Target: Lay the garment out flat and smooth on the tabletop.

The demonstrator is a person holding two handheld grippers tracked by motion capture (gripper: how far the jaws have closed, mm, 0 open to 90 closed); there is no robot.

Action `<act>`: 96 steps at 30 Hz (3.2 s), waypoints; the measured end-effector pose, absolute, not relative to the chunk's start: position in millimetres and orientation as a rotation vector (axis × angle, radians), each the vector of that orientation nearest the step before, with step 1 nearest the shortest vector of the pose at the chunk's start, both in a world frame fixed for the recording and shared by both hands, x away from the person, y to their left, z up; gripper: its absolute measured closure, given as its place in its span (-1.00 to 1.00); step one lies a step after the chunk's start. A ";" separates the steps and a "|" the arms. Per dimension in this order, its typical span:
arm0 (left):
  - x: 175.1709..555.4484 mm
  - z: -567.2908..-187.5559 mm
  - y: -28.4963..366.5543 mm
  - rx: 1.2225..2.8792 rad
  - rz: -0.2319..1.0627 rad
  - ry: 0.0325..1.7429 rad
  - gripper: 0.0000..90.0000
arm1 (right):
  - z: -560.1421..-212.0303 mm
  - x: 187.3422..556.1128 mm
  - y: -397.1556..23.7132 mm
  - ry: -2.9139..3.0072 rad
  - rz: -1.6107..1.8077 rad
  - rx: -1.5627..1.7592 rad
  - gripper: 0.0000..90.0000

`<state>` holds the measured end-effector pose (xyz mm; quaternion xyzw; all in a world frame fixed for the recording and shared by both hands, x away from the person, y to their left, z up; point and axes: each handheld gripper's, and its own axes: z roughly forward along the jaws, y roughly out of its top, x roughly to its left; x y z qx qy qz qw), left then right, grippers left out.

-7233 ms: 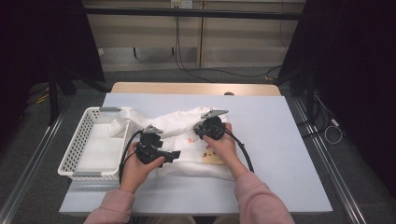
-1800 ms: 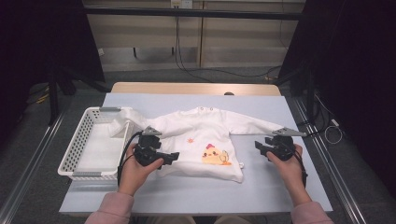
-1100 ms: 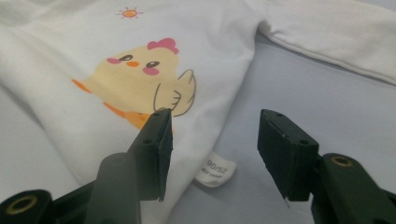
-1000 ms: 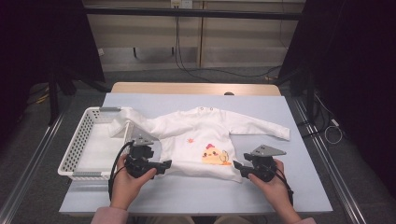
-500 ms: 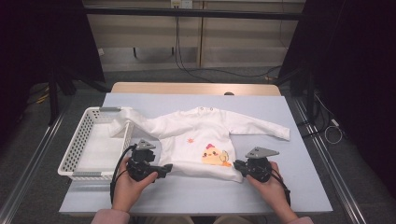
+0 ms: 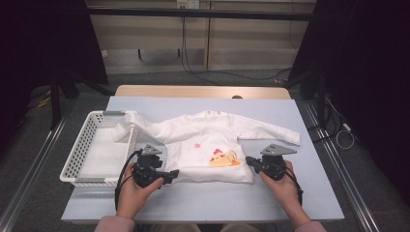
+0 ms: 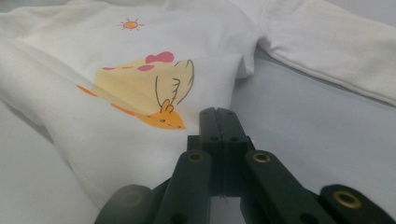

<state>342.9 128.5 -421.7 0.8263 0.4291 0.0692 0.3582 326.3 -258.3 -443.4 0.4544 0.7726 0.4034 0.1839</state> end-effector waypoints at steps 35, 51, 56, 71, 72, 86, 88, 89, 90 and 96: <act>342.6 -418.7 133.5 2.119 0.160 1.241 0.14 | -443.5 315.4 -256.8 2.181 1.067 1.214 0.58; 345.5 -435.4 128.7 2.157 0.037 1.256 0.53 | -455.7 294.1 -243.9 2.283 1.015 1.195 0.85; 346.3 -432.5 127.4 2.189 -0.029 1.194 0.81 | -452.4 294.7 -247.6 2.307 1.048 1.227 0.99; 322.2 -401.2 152.0 2.081 -0.105 1.157 0.86 | -429.4 277.1 -255.6 2.276 1.143 1.196 0.99; 320.2 -400.7 153.7 2.086 -0.112 1.151 0.86 | -428.2 274.9 -255.8 2.279 1.146 1.185 1.00; 307.4 -409.1 165.6 2.119 -0.126 1.175 0.86 | -430.1 257.2 -249.1 2.352 1.146 1.144 0.91; 307.9 -410.3 164.6 2.121 -0.137 1.174 0.85 | -432.1 259.7 -249.2 2.331 1.142 1.133 0.74; 308.0 -410.4 163.7 2.125 -0.135 1.178 0.84 | -432.2 261.5 -249.9 2.336 1.140 1.140 0.71; 308.3 -410.3 163.5 2.134 -0.115 1.180 0.82 | -432.4 263.7 -251.2 2.322 1.136 1.140 0.64; 313.8 -406.6 161.6 2.119 -0.077 1.180 0.61 | -431.9 283.8 -262.0 2.254 1.137 1.206 0.48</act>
